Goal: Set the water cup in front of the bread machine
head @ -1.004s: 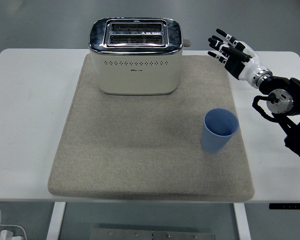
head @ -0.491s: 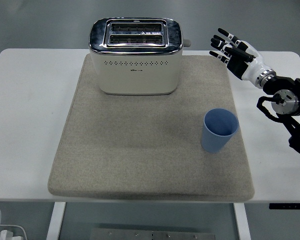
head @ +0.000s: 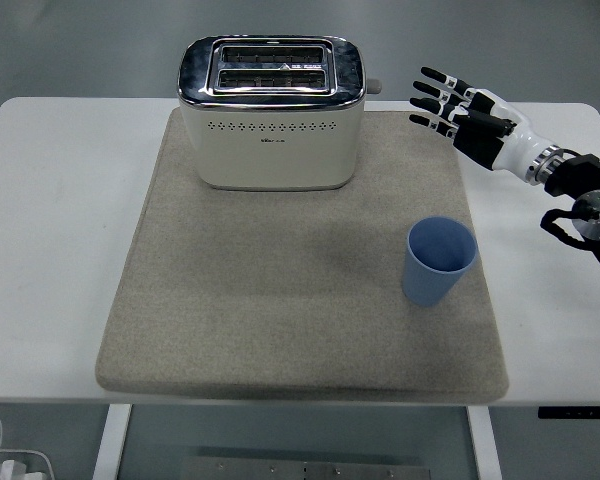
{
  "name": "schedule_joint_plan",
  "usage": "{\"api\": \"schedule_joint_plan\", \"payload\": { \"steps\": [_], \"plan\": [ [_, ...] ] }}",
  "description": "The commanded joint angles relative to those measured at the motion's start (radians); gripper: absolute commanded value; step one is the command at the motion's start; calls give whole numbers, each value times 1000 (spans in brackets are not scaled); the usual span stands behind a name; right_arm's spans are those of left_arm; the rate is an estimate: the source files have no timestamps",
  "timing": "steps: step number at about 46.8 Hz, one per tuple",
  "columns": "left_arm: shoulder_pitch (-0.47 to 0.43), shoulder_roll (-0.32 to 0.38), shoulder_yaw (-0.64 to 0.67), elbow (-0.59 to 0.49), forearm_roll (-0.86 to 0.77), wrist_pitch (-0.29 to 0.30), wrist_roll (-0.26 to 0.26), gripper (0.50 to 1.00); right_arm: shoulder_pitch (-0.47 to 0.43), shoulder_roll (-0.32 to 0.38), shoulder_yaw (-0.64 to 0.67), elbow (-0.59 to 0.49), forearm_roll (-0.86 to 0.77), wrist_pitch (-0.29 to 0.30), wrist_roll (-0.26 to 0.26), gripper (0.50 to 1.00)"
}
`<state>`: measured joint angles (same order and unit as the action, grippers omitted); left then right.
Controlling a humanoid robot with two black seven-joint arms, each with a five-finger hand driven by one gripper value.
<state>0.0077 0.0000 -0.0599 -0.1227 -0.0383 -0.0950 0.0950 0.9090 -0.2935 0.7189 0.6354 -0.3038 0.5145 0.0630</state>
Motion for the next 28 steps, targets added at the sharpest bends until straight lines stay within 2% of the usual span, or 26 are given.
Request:
{"api": "schedule_joint_plan", "payload": {
  "steps": [1, 3, 19, 28],
  "plan": [
    [0, 0, 0, 0, 0, 0, 0, 1000, -4, -25, 1, 0, -6, 67, 1, 934],
    [0, 0, 0, 0, 0, 0, 0, 1000, -12, -39, 1, 0, -8, 96, 1, 934],
    [0, 0, 0, 0, 0, 0, 0, 1000, -59, -154, 2, 0, -20, 96, 1, 934],
    [0, 0, 0, 0, 0, 0, 0, 1000, -105, -193, 4, 1, -20, 96, 38, 934]
  ]
}}
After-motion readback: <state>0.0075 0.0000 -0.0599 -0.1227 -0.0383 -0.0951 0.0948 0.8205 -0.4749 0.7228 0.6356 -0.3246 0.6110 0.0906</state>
